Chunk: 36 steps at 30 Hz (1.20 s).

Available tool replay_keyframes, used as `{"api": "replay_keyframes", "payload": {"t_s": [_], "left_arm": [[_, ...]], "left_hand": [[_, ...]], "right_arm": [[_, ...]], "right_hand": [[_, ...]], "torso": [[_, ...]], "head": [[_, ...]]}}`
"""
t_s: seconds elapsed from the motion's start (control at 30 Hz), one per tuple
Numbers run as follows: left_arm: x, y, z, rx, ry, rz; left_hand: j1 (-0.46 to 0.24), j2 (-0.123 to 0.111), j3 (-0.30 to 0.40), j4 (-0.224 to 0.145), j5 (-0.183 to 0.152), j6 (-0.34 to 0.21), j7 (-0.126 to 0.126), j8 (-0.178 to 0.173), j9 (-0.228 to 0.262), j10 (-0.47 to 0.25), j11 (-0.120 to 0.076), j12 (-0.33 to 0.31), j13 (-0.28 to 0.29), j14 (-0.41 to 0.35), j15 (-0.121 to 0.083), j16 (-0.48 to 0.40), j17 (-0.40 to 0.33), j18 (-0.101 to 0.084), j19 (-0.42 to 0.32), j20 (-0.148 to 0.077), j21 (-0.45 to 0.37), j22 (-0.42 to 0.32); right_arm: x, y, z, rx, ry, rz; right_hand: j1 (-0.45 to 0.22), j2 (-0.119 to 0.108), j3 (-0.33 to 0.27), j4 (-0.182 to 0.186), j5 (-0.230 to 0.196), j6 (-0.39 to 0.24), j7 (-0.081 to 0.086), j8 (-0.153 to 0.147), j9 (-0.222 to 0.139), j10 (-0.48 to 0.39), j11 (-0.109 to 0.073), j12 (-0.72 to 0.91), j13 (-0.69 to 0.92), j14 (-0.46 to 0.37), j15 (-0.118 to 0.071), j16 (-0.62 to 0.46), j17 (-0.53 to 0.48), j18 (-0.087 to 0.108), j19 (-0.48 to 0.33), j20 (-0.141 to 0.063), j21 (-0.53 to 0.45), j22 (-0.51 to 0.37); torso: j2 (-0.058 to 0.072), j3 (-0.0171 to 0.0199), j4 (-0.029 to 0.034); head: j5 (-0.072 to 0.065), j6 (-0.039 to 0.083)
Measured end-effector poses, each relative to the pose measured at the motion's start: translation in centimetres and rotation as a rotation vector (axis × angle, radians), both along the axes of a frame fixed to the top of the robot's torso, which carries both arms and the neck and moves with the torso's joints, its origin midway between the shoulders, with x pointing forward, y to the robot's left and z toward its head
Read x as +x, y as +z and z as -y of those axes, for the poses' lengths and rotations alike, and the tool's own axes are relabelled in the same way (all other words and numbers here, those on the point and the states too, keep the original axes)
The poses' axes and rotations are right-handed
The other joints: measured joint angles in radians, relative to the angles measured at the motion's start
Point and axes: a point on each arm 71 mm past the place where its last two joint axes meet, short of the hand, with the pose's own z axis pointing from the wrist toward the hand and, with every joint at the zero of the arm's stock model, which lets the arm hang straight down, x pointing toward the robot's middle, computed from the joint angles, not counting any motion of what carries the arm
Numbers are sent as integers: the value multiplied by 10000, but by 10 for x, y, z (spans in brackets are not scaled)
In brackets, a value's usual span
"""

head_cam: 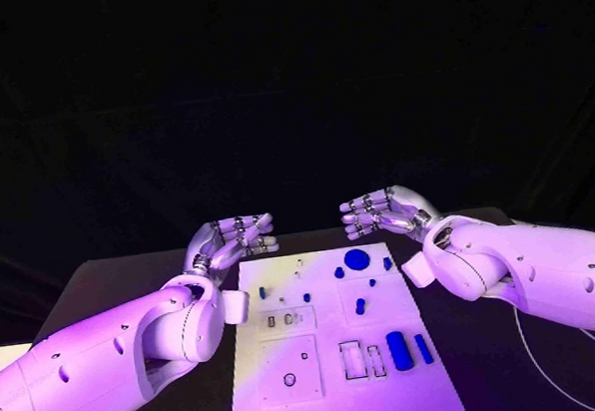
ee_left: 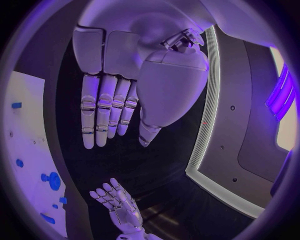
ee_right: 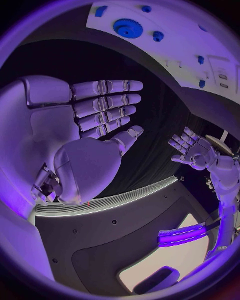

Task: Assemble the parts on the task board

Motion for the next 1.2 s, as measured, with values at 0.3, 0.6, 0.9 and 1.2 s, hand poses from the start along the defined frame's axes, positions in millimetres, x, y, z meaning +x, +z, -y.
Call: {"api": "replay_keyframes", "payload": {"t_s": [0.3,0.6,0.9,1.2], "left_arm": [[-19,9,4,-339,-858,-258],[-33,17,12,-590,-1469,-408],[-43,24,22,-786,-1961,-512],[-47,27,23,-837,-2100,-563]], "left_hand": [[90,89,-107,-136,-57,415,-211,-8,-1,734,-308,-6,62,1115,-370,352,814,-2,807,-418,451,258],[90,89,-135,-163,-57,414,-211,-116,-2,806,-310,-141,74,1164,-421,399,1073,-2,877,-416,505,332],[90,89,-134,-162,-57,414,-211,-153,-12,806,-310,-192,73,1164,-421,398,1157,-1,877,-416,545,344],[90,89,-162,-190,-57,413,-211,-153,-11,805,-309,-192,72,1164,-420,398,1200,-2,877,-416,545,354]], "right_arm": [[9,22,6,-2216,234,1275],[10,30,-5,-5327,798,2296],[8,40,-19,-8542,1320,3473],[7,42,-26,-10160,1600,3972]], "right_hand": [[213,-214,487,-342,0,640,-107,0,10,797,-222,-51,21,1091,-334,57,27,-1,710,-391,762,323],[138,-1043,720,-380,-81,1316,-498,0,27,1750,-729,-51,48,4019,-1166,1302,535,151,2064,-1205,3271,1716],[-34,-1295,872,-228,-81,1551,-627,0,26,1729,-888,-89,64,4202,-1353,3120,1977,151,2297,-1438,4923,2736],[-122,-1382,1209,-88,-81,1545,-697,-1,25,1441,-886,-89,63,4186,-1369,4836,3269,150,2085,-1455,6137,3519]], "torso": [[455,-58,117],[880,-91,157],[1311,-146,216],[1583,-156,300]], "head": [[-115,125],[-119,215],[-230,295],[-289,361]]}}
